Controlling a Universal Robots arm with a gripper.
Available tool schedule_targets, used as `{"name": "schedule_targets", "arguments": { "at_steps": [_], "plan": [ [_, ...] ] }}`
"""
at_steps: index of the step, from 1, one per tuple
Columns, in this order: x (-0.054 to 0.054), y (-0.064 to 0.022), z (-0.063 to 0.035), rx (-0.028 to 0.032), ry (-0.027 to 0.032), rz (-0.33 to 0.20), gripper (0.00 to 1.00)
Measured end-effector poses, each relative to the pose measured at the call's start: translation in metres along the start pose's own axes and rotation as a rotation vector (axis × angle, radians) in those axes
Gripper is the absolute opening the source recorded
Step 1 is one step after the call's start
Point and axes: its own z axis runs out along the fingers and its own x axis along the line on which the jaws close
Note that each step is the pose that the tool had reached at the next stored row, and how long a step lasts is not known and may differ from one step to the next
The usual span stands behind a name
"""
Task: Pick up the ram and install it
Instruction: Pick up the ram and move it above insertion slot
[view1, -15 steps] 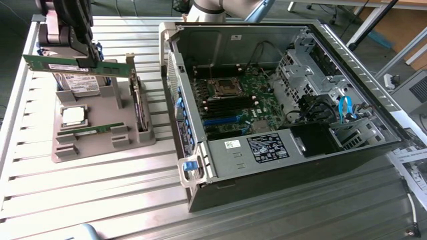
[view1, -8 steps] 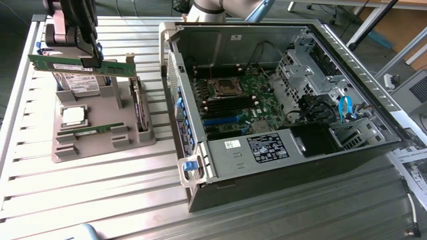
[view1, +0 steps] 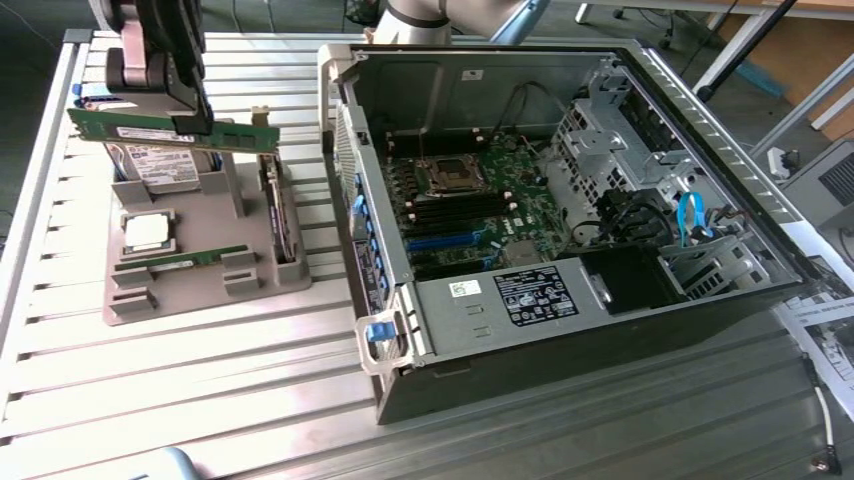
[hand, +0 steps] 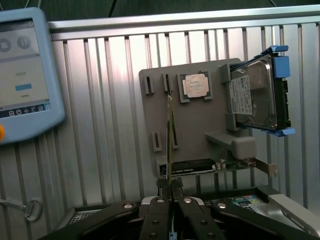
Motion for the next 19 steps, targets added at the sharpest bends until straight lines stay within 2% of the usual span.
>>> {"name": "schedule_targets", "arguments": {
  "at_steps": [19],
  "plan": [
    [-0.002, -0.0192, 0.0004, 0.0001, 0.0002, 0.000, 0.13]
  ]
}}
